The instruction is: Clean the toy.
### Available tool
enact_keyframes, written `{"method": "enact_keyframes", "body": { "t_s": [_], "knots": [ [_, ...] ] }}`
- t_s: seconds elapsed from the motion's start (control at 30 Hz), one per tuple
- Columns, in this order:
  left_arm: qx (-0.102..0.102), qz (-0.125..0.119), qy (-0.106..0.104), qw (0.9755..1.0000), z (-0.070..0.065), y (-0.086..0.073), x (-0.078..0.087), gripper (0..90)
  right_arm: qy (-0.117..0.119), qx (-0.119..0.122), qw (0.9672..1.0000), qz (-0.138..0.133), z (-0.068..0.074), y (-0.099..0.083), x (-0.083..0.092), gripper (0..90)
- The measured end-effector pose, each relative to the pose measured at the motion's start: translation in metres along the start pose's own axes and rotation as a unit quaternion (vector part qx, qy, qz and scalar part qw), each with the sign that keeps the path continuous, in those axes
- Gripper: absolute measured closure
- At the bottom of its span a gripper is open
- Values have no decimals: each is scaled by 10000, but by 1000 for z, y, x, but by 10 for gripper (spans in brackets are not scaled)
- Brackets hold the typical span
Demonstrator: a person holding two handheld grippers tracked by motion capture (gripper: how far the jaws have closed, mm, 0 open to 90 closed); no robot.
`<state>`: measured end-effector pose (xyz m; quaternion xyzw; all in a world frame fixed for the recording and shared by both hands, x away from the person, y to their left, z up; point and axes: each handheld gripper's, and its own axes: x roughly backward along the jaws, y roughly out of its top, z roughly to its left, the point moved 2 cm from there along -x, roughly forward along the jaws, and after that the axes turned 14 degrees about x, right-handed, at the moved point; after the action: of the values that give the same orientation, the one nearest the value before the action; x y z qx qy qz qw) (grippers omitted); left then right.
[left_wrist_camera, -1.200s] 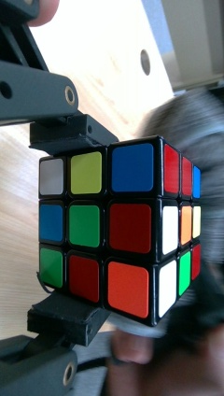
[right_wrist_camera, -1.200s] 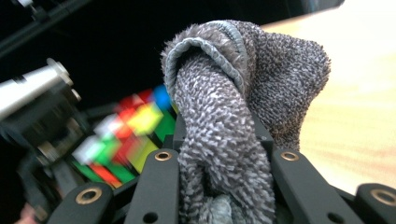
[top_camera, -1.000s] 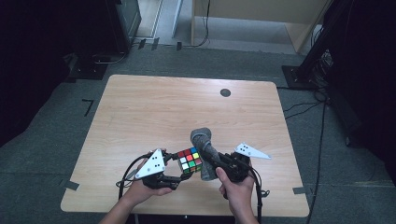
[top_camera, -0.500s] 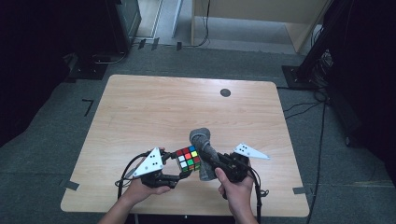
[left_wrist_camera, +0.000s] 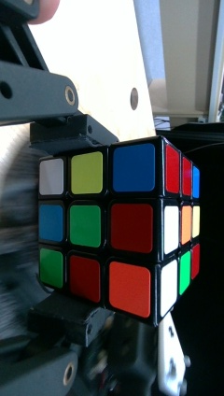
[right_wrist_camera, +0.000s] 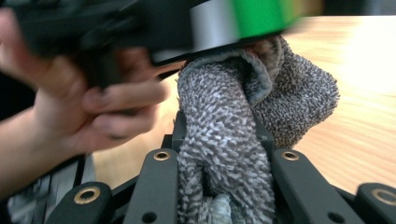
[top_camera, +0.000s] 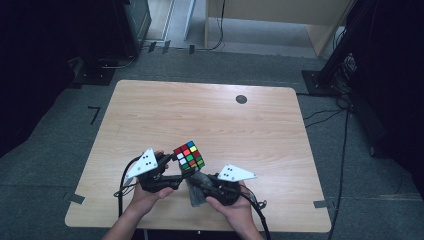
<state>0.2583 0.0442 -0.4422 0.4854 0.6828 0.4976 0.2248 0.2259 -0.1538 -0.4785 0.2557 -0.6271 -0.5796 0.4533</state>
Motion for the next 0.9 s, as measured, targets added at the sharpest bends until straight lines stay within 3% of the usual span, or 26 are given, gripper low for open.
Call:
{"method": "enact_keyframes", "body": {
  "t_s": [0.07, 0.13, 0.23, 0.33, 0.4, 0.57, 0.63, 0.77, 0.83, 0.9],
  "knots": [
    [-85, 49, 16, 10000, -3, -2, -2, 344, 20, 187, 9998, 66, 7, -1, -5, 727],
    [-103, 43, 27, 9999, -3, -1, -2, 344, -193, 264, 9994, 93, 5, 0, -3, 728],
    [-51, -26, 1, 10000, -3, 0, 0, 344, -551, 134, 9984, -12, -9, 2, 9, 729],
    [-49, -46, 10, 10000, -2, 1, 1, 344, -887, -179, 9956, -238, -20, 1, 20, 729],
    [-31, -44, 28, 10000, -2, 1, 0, 344, -896, -168, 9955, -255, -20, 0, 20, 727],
    [-47, 23, 28, 10000, -3, -1, -2, 345, -413, 213, 9989, -60, 2, 0, 1, 718],
    [-64, 31, 43, 10000, -4, -2, -3, 344, -321, 270, 9991, -25, 6, -1, -3, 718],
    [-45, -9, 35, 10000, -2, 0, -1, 344, -593, 204, 9980, -57, -5, 1, 6, 718],
    [-3, -37, 33, 10000, -1, 0, 0, 344, -897, -25, 9958, -184, -16, 1, 17, 719],
    [21, -29, 40, 10000, -1, 0, 0, 344, -1051, -113, 9941, -258, -20, 0, 21, 719]
  ]
}}
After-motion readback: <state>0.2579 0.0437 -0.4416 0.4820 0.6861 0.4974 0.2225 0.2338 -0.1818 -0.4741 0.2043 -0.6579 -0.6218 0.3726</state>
